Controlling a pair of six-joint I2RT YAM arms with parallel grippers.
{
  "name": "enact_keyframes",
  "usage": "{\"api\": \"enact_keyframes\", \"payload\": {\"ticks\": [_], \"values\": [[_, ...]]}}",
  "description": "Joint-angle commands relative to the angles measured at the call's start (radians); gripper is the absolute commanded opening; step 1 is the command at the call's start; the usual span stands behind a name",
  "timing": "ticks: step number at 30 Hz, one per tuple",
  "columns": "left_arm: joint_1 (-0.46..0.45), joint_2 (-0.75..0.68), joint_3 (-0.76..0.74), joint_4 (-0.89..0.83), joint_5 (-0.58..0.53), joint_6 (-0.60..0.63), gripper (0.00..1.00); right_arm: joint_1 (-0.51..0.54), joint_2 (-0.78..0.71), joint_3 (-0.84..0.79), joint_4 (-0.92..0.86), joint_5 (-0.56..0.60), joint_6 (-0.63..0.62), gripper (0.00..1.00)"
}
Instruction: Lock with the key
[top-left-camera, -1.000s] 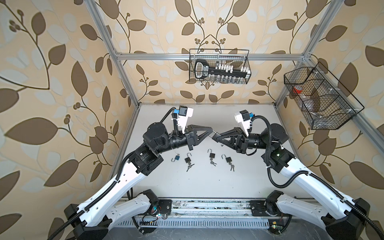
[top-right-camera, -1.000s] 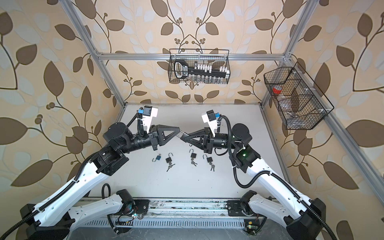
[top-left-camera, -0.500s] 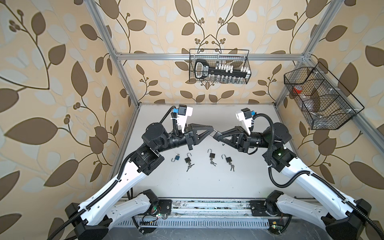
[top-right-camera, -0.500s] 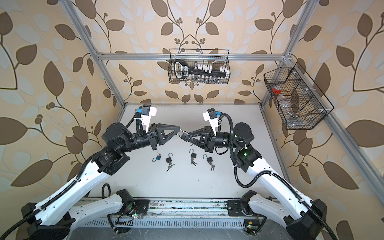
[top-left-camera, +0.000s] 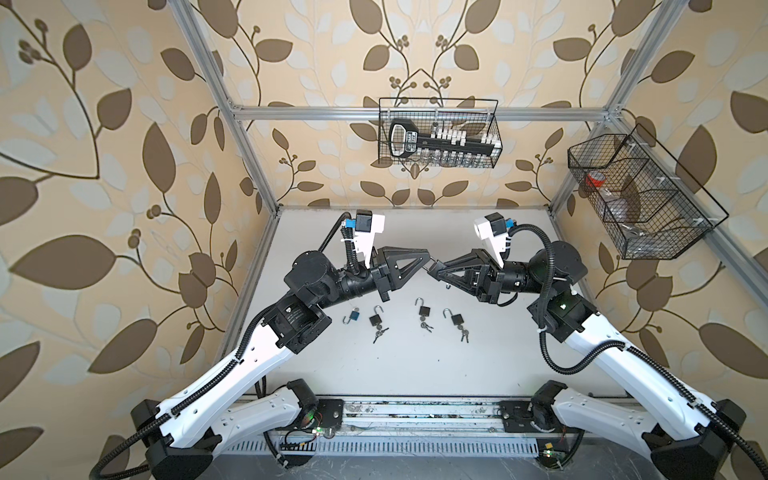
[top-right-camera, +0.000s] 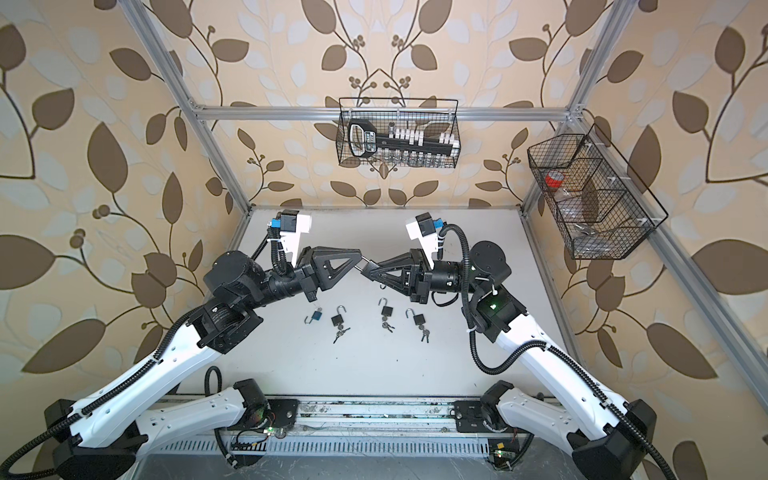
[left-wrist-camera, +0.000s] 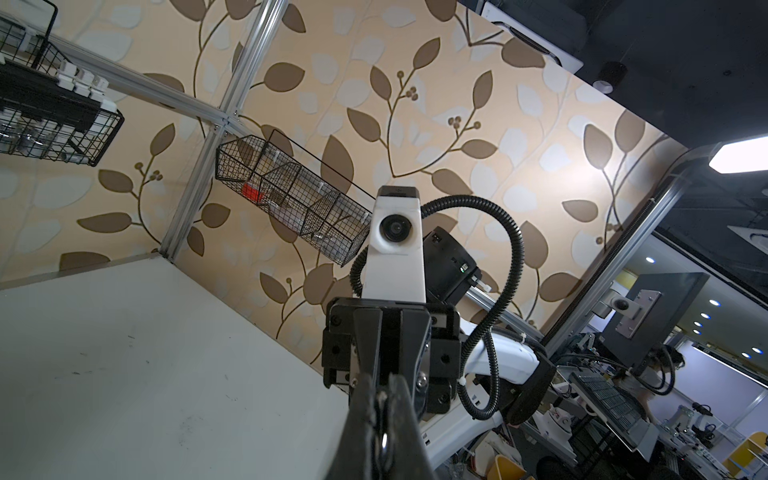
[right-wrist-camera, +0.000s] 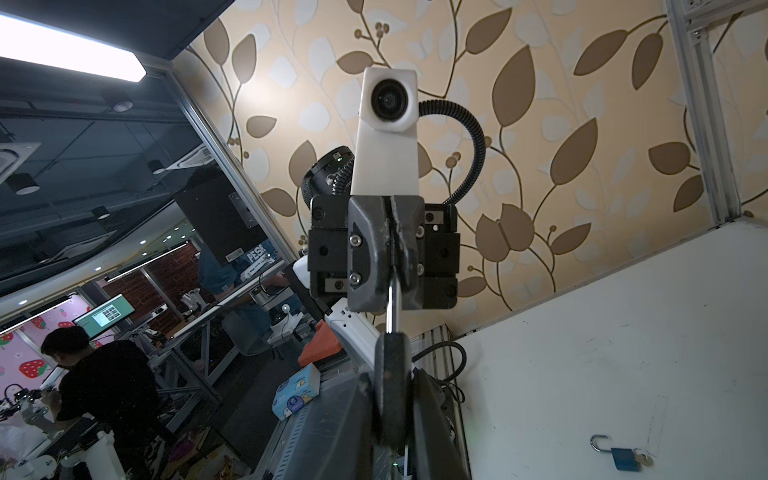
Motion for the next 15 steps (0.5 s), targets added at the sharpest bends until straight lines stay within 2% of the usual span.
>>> {"api": "enact_keyframes", "payload": {"ticks": [1,4,10,13,15], "values": [[-0.049,0.046,-0.033,-0.116,0.084,0.032,0.00,0.009,-0.038,0.037,0.065,0.121,-0.070,0.00],[-0.049,0.049,-0.037,-0.126,0.099,0.025,0.00,0.009,-0.057,0.026,0.062,0.151,-0.112,0.00],[-0.056,0.069,-0.040,-0.117,0.132,0.013,0.00,0.013,-0.038,0.035,0.060,0.152,-0.110,0.00],[-0.058,0.070,-0.040,-0.114,0.139,0.015,0.00,0.013,-0.036,0.036,0.065,0.156,-0.073,0.00],[-0.059,0.072,-0.039,-0.121,0.147,0.029,0.00,0.014,-0.028,0.036,0.105,0.145,-0.002,0.00]]}}
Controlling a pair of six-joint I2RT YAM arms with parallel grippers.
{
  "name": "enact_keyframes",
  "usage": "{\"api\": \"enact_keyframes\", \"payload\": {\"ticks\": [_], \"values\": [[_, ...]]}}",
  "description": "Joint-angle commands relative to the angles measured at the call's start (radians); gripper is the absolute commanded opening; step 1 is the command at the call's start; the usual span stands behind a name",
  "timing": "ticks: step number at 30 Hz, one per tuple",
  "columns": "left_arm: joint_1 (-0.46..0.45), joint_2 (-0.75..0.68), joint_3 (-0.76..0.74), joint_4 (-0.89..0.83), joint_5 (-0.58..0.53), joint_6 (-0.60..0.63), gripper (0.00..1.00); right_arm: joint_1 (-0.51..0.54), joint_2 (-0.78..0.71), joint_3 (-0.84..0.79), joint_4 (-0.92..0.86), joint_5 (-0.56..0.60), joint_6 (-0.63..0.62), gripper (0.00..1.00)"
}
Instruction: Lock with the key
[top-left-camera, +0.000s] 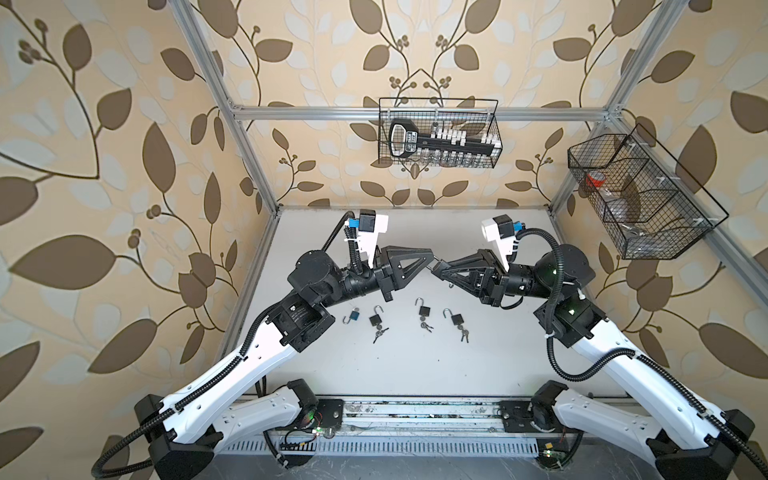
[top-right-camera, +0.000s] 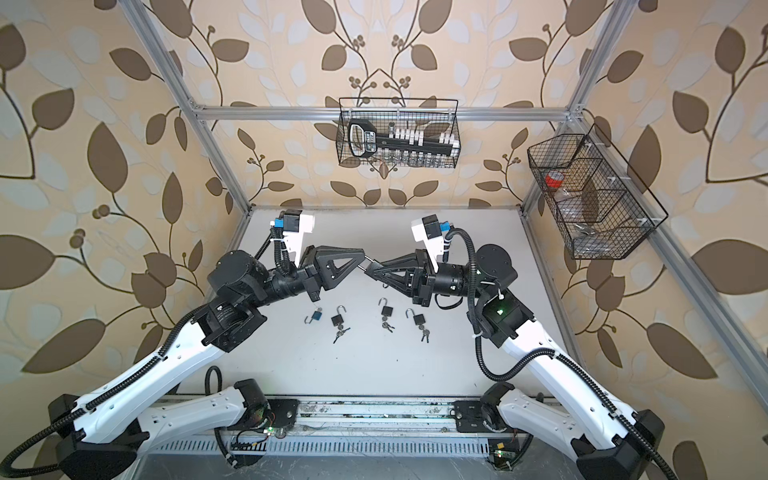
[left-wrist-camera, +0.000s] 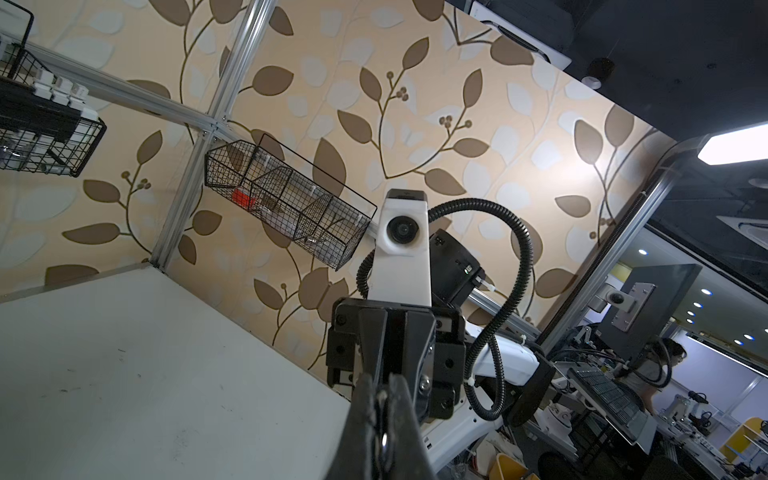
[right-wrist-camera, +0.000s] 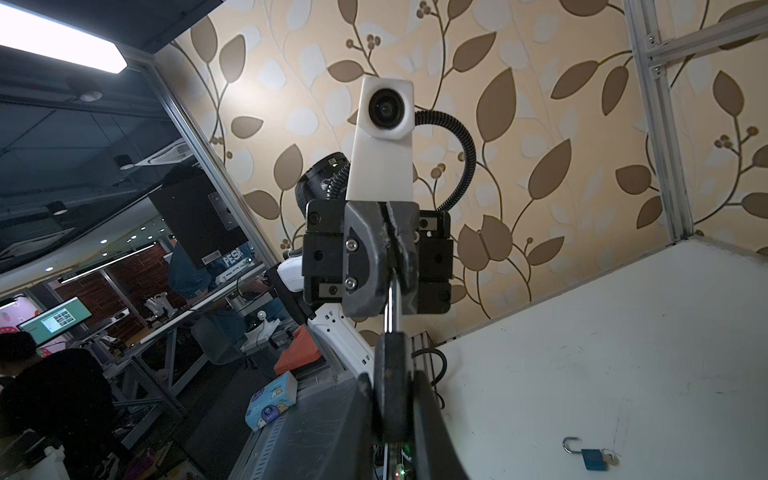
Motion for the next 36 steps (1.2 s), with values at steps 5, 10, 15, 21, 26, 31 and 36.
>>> {"api": "enact_keyframes", "payload": {"ticks": [5,10,15,21,26,31,36], "values": [[-0.046,0.043,-0.026,-0.215,0.122,0.064,0.00,0.009,0.037,0.030,0.328,0.038,0.270,0.00],[-0.050,0.052,-0.025,-0.211,0.127,0.064,0.00,0.010,0.045,0.047,0.292,0.053,0.254,0.00],[-0.092,0.085,-0.011,-0.231,0.132,0.081,0.00,0.012,0.050,0.094,0.133,0.125,0.078,0.00],[-0.168,0.139,-0.015,-0.234,0.149,0.089,0.00,0.011,0.108,0.184,0.090,0.098,0.014,0.00],[-0.167,0.076,-0.028,-0.304,0.010,0.111,0.00,0.010,0.068,0.175,0.000,0.116,-0.106,0.00],[-0.165,-0.014,0.017,-0.385,-0.233,0.161,0.00,0.010,-0.044,0.063,-0.146,0.180,-0.311,0.36],[-0.165,-0.038,0.049,-0.465,-0.502,0.167,0.00,0.010,-0.167,-0.081,-0.252,0.324,-0.450,0.47]]}}
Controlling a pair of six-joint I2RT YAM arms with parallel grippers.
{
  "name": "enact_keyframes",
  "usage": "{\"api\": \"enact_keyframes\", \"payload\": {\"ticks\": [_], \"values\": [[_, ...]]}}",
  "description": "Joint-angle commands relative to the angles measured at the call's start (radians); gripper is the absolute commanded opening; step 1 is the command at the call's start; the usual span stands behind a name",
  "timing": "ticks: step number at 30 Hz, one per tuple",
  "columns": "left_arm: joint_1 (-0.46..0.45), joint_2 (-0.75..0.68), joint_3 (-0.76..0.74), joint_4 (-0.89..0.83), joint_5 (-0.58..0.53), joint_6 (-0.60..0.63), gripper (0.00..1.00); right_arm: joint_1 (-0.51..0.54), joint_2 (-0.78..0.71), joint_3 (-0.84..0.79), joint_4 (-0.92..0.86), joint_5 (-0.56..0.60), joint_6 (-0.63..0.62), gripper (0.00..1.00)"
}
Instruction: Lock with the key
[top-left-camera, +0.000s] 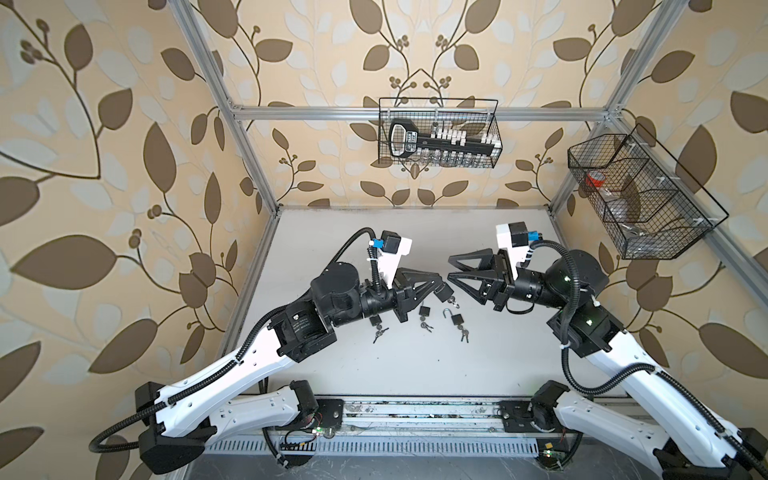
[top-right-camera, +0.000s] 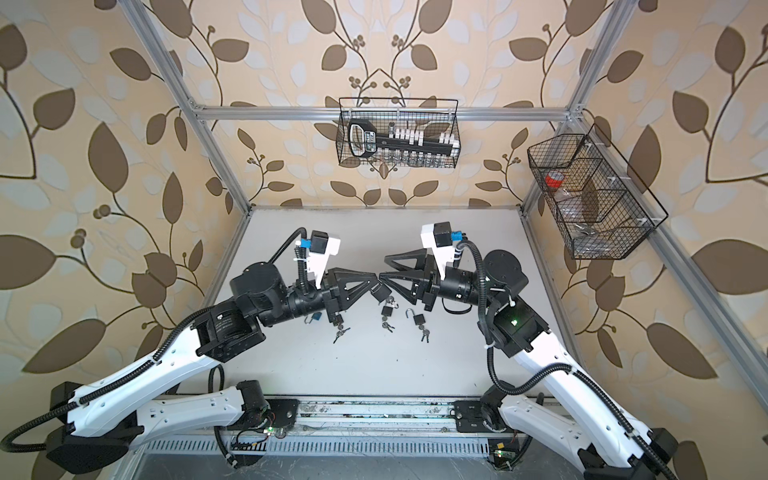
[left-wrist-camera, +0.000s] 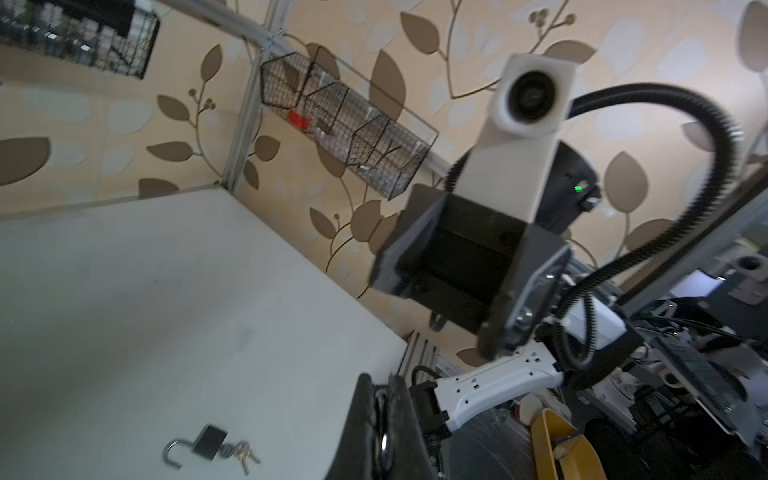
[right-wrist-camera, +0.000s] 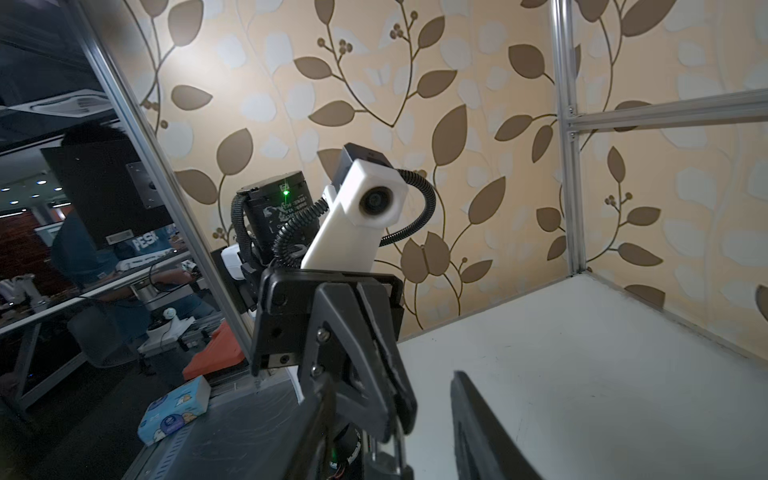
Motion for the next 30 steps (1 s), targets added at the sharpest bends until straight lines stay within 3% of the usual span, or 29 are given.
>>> {"api": "enact_keyframes", "payload": {"ticks": [1,10,15,21,30], "values": [[0.003,-0.022,0.016,-0.100,-0.224,0.023,0.00,0.001,-0.063,-0.077,-0.086,0.176,-0.153,0.47],[0.004,0.034,0.082,-0.170,-0.457,-0.031,0.00,0.027,-0.073,-0.202,-0.140,0.412,-0.200,0.43],[0.004,0.051,0.111,-0.206,-0.550,-0.119,0.00,0.123,-0.020,-0.225,-0.091,0.526,-0.214,0.43],[0.003,0.032,0.084,-0.167,-0.536,-0.156,0.00,0.213,0.064,-0.232,0.019,0.573,-0.220,0.45],[0.004,0.003,0.054,-0.141,-0.511,-0.196,0.00,0.252,0.197,-0.200,0.141,0.613,-0.242,0.46]]}}
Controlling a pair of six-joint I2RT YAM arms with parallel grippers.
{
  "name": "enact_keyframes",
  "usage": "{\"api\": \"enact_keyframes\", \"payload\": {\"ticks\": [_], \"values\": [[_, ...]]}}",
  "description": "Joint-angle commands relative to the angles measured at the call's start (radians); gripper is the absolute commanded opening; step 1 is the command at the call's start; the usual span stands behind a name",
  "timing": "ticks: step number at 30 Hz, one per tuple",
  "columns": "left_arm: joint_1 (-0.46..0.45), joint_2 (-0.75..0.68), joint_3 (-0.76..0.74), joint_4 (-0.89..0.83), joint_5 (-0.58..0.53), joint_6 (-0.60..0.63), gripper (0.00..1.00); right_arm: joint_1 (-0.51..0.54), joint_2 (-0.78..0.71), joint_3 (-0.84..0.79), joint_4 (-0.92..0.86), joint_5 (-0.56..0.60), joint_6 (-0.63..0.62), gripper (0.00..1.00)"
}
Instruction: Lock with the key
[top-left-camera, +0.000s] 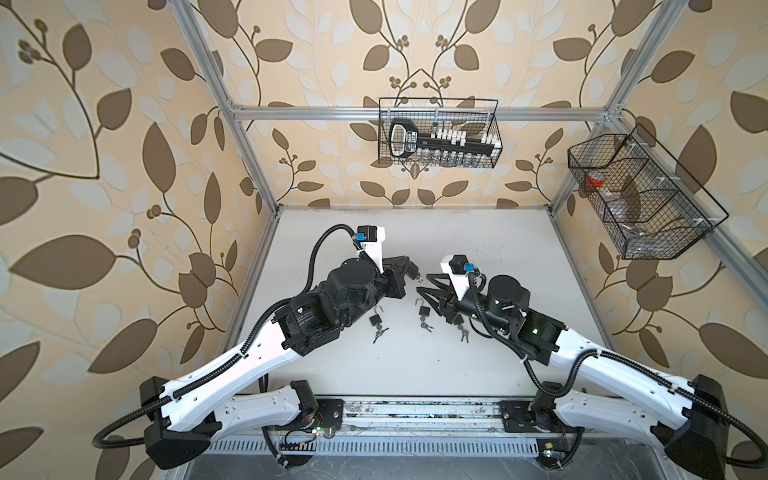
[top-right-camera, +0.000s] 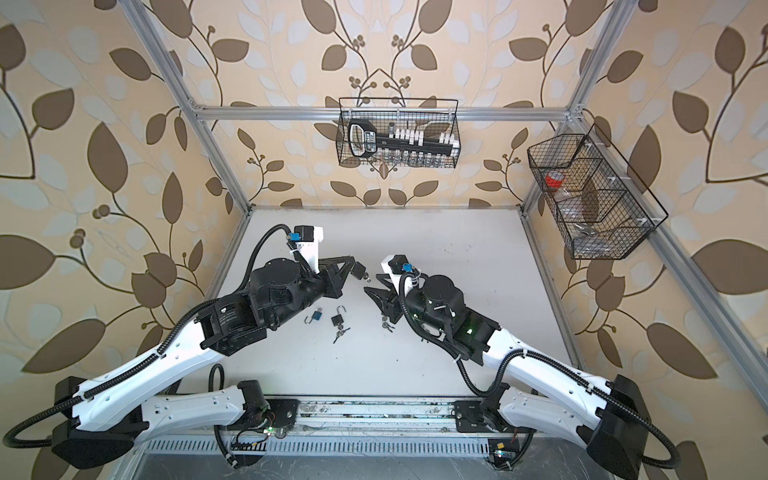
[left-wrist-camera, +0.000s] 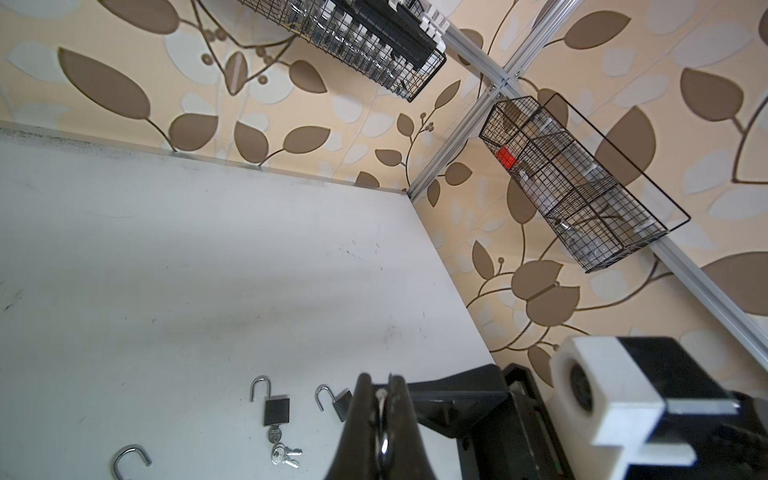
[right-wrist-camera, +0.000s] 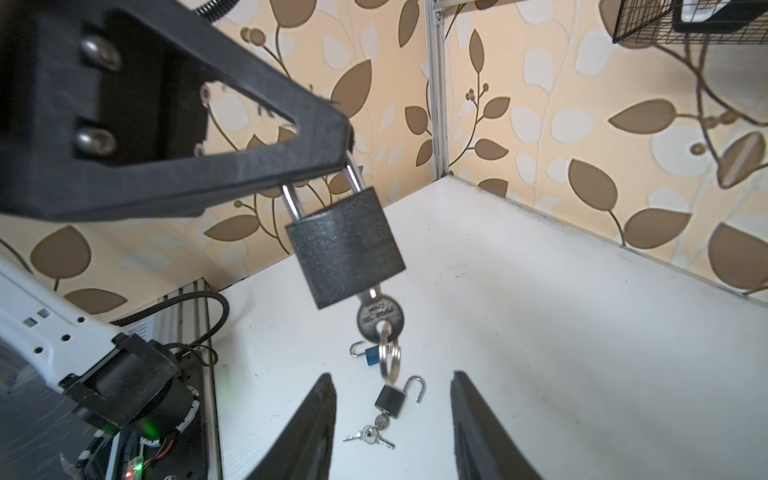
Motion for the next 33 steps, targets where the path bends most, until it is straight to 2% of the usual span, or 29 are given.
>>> {"api": "enact_keyframes", "payload": {"ticks": [1,15,24,33], "values": [[0.002,-0.040,-0.007,0.074,-0.018,-0.029,0.00,0.007,0.026,0.024,0.066,0.028,-0.025,0.46],[0.003,-0.040,-0.019,0.081,-0.012,-0.036,0.00,0.007,0.031,0.028,0.116,-0.014,-0.021,0.44],[0.003,-0.042,-0.024,0.089,-0.011,-0.024,0.00,0.007,0.042,0.041,0.109,-0.028,-0.019,0.28],[0.002,-0.043,-0.035,0.095,-0.001,-0.029,0.00,0.007,0.032,0.042,0.109,-0.021,-0.020,0.26]]}}
